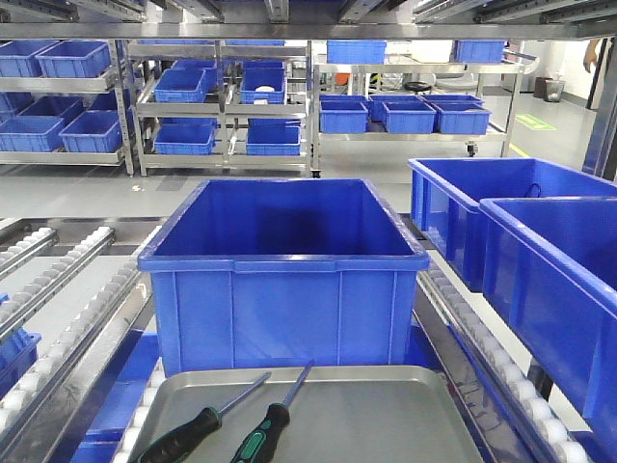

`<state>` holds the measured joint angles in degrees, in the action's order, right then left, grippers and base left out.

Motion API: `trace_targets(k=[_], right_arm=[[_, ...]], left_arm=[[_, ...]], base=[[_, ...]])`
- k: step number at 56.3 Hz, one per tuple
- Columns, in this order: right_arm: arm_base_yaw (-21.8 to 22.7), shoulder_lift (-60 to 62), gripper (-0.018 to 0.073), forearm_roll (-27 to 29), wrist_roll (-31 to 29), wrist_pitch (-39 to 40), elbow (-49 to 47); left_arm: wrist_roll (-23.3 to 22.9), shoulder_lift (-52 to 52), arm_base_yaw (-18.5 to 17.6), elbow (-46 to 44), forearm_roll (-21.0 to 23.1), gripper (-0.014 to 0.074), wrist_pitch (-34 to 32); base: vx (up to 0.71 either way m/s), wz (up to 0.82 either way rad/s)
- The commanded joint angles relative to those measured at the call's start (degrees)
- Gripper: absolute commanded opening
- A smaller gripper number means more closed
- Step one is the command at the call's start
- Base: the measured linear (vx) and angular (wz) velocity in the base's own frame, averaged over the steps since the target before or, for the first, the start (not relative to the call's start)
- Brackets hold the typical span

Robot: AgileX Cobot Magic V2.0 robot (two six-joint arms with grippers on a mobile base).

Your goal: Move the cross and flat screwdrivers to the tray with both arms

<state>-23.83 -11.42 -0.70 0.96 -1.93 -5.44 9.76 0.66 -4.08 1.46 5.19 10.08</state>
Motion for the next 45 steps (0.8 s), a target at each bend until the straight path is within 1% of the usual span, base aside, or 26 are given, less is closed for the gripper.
trace_targets(k=[1,8,10,15,18,22,26,30,34,45], right_arm=[[0.07,1.37,-0.0009,-3.88,2.78,8.17,2.99],[0.07,5.21,-0.0009,-3.27,3.18,10.5,8.35],[0.07,7.12,-0.0009,-3.39,3.33,8.05,8.23],[0.07,10.99,-0.0009,-3.72,3.25,5.82,8.11],[0.19,12.99,-0.0009,-3.72,3.3,5.44,8.11],[0.36,12.68,-0.0009,-3.7,3.78,6.08,8.11],[2.3,12.74,-0.0009,-3.58,6.06,6.02,8.11],[5.23,12.74,-0.0009,-3.68,7.67,6.07,8.11],[8.02,12.74,-0.0009,-3.72,8.25,5.83,8.21],[8.66,12.74,-0.0009,-3.72,8.2,5.6,8.16]], left_arm=[[-0.67,0.44,0.07,1.83,0.12,0.0001,-4.52],[-0.67,0.44,0.07,1.83,0.12,0.0001,-4.52],[-0.67,0.38,0.07,1.83,0.12,0.0001,-4.52],[-0.67,0.38,0.07,1.83,0.12,0.0001,-4.52],[-0.67,0.38,0.07,1.83,0.12,0.0002,-4.52],[-0.67,0.38,0.07,1.83,0.12,0.0002,-4.52],[-0.67,0.38,0.07,1.83,0.12,0.0002,-4.52],[-0.67,0.38,0.07,1.83,0.12,0.0002,-4.52],[-0.67,0.38,0.07,1.83,0.12,0.0002,-4.52],[-0.67,0.38,0.07,1.83,0.12,0.0002,-4.52]], base=[[0.0,0.0],[0.0,0.0],[0.0,0.0],[0.0,0.0],[0.0,0.0],[0.0,0.0],[0.0,0.0],[0.0,0.0],[0.0,0.0],[0.0,0.0]])
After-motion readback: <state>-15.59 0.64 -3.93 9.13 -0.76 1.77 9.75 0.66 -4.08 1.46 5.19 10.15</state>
